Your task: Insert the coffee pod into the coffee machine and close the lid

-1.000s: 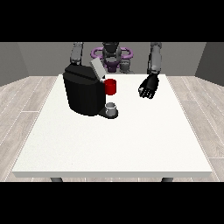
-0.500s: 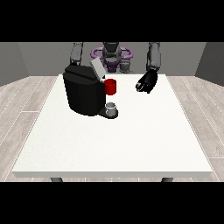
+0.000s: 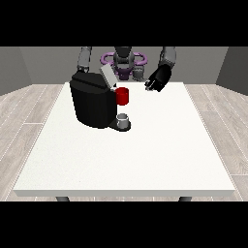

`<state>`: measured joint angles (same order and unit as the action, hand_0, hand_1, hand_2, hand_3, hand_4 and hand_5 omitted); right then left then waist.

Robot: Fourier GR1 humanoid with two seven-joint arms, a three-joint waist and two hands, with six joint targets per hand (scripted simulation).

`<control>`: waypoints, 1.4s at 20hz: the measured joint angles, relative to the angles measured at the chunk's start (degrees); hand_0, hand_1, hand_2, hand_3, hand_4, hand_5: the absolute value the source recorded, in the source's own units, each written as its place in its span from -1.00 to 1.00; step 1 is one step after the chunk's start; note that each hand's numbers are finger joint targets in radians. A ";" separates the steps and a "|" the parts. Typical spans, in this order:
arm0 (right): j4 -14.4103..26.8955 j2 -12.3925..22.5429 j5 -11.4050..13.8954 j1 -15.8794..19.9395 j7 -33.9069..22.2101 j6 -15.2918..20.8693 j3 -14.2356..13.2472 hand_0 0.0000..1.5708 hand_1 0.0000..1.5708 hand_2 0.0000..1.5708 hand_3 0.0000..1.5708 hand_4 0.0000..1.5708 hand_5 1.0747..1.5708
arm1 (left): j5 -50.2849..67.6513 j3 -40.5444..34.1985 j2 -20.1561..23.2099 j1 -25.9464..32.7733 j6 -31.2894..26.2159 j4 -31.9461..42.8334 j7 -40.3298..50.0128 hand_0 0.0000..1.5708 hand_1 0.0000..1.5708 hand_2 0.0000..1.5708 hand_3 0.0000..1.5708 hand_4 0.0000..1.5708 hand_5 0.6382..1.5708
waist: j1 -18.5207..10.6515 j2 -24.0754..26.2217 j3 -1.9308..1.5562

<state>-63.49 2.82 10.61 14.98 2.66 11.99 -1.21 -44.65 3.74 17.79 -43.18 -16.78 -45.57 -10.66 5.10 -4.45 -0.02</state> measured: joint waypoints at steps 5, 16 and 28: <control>0.37 -0.13 -0.02 0.58 0.54 -0.78 0.32 -1.00 -1.00 -1.00 -1.00 -1.00 1.00 | -0.15 -0.98 -0.02 -2.24 -2.44 -0.94 1.10 0.79 0.79 0.78 0.71 -0.24 1.00 | 0.94 0.63 0.01; -4.56 -1.49 -0.24 2.75 -0.52 -3.28 2.95 -1.00 -1.00 -1.00 -1.00 -1.00 1.00 | 3.83 -8.38 2.86 -14.36 -8.08 1.15 6.09 0.61 0.61 0.65 0.62 -0.38 1.00 | 7.25 -0.73 0.00; -10.89 -0.87 0.49 7.27 -3.40 -2.24 3.31 -1.00 -1.00 -1.00 -1.00 -0.66 1.00 | 3.45 -11.46 7.39 -23.24 -8.13 4.88 7.63 0.64 0.64 0.68 0.61 -0.39 1.00 | 12.34 -7.15 0.01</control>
<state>-74.39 1.94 11.11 22.26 -0.74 9.75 2.11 -41.20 -7.72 25.18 -66.42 -24.91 -40.70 -3.04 17.44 -11.60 -0.01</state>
